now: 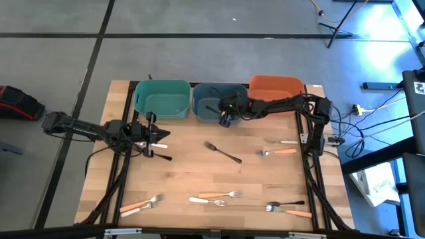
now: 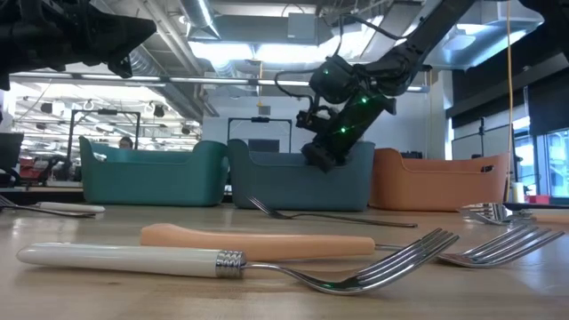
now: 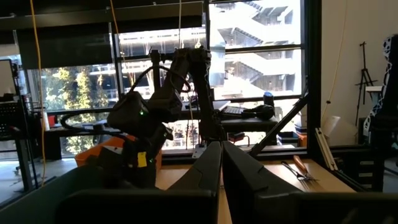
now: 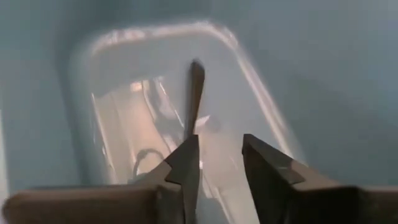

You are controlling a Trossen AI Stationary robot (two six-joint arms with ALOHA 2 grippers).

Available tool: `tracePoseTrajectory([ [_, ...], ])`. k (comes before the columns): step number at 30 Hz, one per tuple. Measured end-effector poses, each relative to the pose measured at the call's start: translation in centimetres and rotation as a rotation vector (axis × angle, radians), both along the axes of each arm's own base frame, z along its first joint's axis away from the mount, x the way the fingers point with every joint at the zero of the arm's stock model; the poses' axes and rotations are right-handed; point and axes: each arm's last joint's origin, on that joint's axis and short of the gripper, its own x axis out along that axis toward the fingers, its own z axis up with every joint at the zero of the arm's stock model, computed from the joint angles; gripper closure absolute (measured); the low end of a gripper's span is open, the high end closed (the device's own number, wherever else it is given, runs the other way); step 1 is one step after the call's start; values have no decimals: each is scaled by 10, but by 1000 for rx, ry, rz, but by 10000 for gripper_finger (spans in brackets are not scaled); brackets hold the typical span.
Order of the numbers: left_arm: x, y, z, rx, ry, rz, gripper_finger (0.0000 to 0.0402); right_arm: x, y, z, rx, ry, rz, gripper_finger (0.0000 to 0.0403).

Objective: Sort silverware by color (type)
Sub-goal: Put the top right black fork into the blue bin

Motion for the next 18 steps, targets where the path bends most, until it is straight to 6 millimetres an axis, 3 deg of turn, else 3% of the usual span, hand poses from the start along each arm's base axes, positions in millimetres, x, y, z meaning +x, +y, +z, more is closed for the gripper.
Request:
tracePoseTrajectory([
  [5, 0, 0, 0, 0, 0, 0, 394, 12, 6, 18, 4, 38, 34, 277],
  [11, 0, -1, 0, 4, 0, -18, 394, 24, 36, 51, 24, 129, 123, 276],
  [18, 0, -1, 0, 7, 3, -28, 394, 10, 79, 98, 5, 90, 191, 276],
])
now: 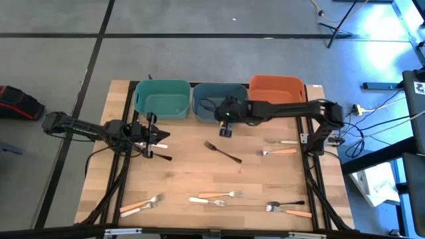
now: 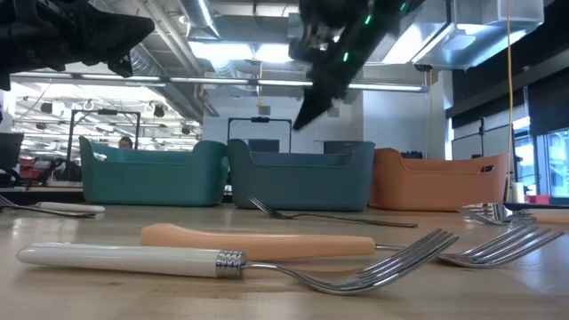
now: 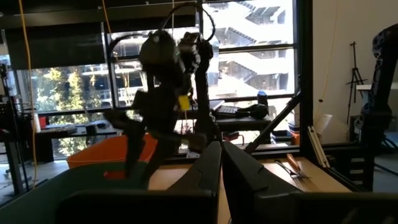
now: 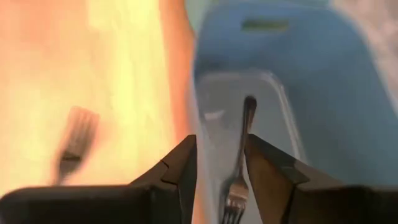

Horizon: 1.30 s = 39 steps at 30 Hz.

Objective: Sort silverware by color (type)
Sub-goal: Put the top right black fork into the blue bin

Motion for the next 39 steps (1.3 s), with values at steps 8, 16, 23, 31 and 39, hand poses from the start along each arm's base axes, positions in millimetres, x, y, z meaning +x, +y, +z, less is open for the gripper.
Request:
tracePoseTrajectory([
  [8, 0, 0, 0, -1, 0, 2, 394, -17, 49, 17, 93, -57, 102, 276],
  [16, 0, 0, 0, -1, -2, 4, 394, -27, 81, -26, 142, -82, 128, 276],
  [23, 0, 2, 0, -13, -3, 57, 394, -41, 84, -69, 253, -201, 43, 276],
  [31, 0, 2, 0, 5, 1, 85, 394, -44, 85, -100, 329, -222, 37, 276],
  [39, 0, 2, 0, 3, 1, 78, 394, -35, 88, -130, 366, -176, 47, 276],
])
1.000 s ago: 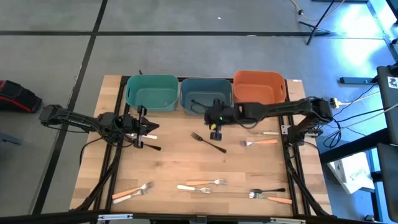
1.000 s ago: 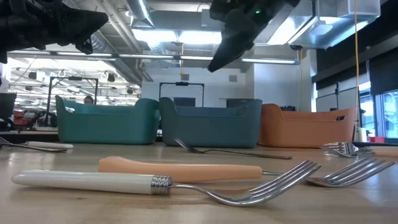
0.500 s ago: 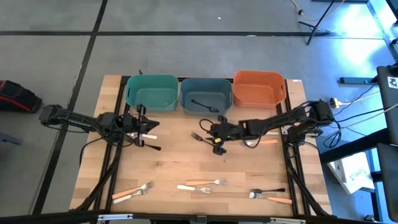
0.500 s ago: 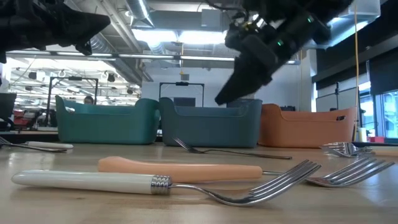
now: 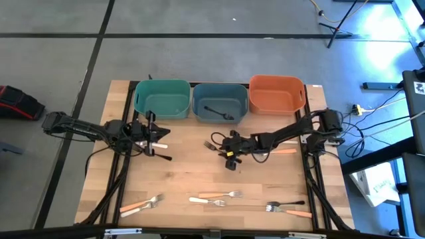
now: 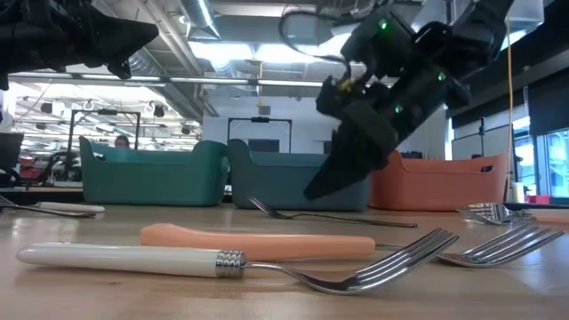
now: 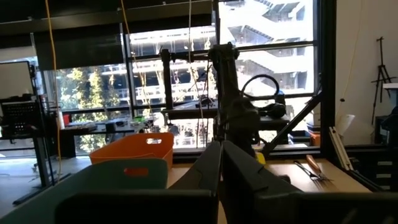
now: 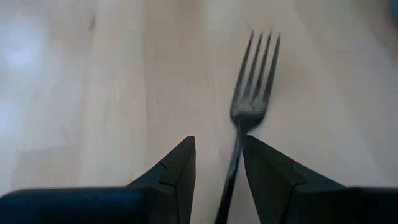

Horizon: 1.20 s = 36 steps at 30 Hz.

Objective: Sort silverware by color (type)
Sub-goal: Put the top right black fork into the blue bin

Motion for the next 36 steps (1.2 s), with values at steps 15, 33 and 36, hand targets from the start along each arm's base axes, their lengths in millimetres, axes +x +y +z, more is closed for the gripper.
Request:
tracePoseTrajectory([
  [15, 0, 0, 0, 0, 0, 0, 394, 3, -1, -16, -19, 23, -19, 276],
  [33, 0, 0, 0, -1, 0, 0, 394, 4, -3, -16, -63, 27, -66, 276],
  [36, 0, 0, 0, -1, 0, 0, 394, 4, -4, -18, -93, 30, -96, 276],
])
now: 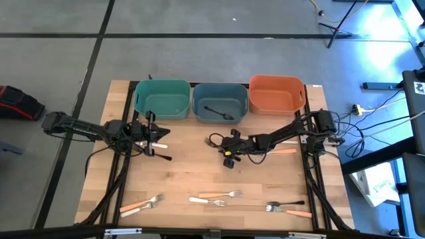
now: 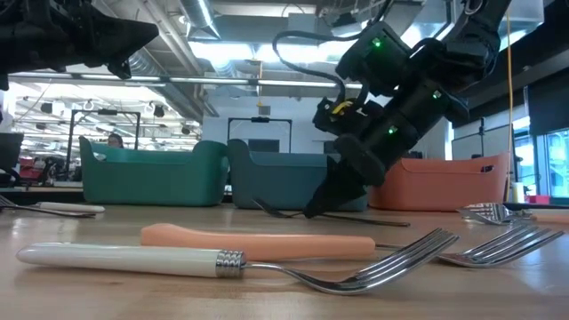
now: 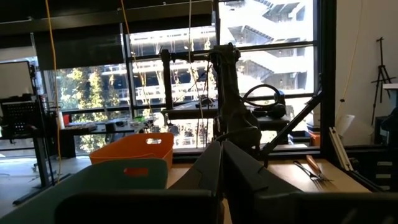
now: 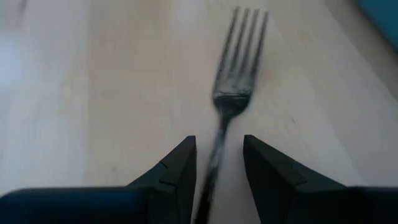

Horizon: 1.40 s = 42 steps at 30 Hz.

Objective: Sort silverware by color (type)
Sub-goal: Put the top right black fork into the blue bin

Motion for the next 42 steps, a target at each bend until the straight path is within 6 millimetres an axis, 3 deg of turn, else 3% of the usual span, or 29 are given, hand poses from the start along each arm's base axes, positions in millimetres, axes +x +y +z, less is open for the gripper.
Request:
tracePoseTrajectory([
  [7, 0, 0, 0, 0, 0, 0, 394, 1, 1, -6, 20, 13, 12, 289],
  [20, 0, 0, 0, 2, 0, -11, 394, 1, 1, -6, 9, 15, 40, 393],
  [27, 0, -1, 0, 11, -1, -45, 394, 1, 1, -6, -7, 16, 50, 393],
  [33, 0, -1, 0, 11, -2, -45, 394, -2, 1, 5, -17, 14, 63, 400],
  [42, 0, -1, 0, 11, -1, -44, 394, -9, 0, 47, -39, -78, 84, 401],
])
